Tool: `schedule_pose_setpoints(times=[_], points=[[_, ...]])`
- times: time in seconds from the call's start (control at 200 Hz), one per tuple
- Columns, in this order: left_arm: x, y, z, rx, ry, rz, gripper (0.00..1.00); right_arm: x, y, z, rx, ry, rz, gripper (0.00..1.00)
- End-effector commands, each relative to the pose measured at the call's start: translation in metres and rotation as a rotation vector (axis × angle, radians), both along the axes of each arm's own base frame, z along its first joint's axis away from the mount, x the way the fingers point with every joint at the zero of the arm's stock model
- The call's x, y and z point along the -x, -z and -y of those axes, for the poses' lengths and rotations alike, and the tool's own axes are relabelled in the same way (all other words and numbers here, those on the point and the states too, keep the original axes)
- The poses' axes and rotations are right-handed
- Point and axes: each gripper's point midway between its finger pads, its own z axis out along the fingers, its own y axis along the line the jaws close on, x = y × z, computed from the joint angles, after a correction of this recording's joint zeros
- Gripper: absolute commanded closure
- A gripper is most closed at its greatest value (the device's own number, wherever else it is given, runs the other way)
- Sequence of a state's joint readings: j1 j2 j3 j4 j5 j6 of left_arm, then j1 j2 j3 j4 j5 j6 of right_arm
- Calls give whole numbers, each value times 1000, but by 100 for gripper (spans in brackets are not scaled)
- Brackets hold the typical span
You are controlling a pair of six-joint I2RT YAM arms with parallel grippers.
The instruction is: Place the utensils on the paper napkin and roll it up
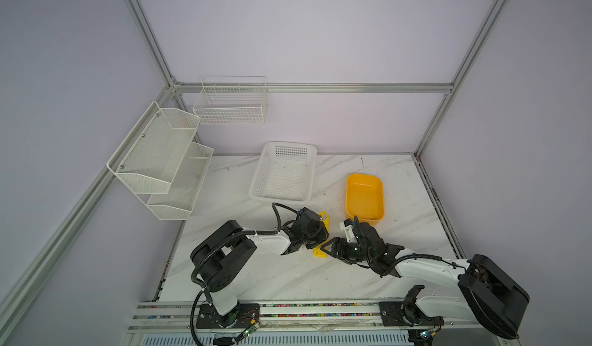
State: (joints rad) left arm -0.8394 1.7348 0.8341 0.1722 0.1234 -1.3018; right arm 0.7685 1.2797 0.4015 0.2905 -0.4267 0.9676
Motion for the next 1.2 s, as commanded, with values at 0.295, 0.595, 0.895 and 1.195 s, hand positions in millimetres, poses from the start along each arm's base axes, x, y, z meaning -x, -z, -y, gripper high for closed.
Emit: schedule_pose_setpoints(times=[0.295, 0.595, 0.895, 1.195], points=[[-18, -43, 30, 112, 15, 68, 100, -24, 11, -9, -61, 129, -33, 28], [-16, -42, 32, 121, 25, 57, 100, -34, 28, 7, -22, 270, -73, 30], [-16, -40, 32, 119, 28, 52, 99, -32, 34, 13, 6, 290, -89, 49], [-16, -43, 32, 115, 34, 61, 96, -26, 37, 10, 3, 255, -97, 65]])
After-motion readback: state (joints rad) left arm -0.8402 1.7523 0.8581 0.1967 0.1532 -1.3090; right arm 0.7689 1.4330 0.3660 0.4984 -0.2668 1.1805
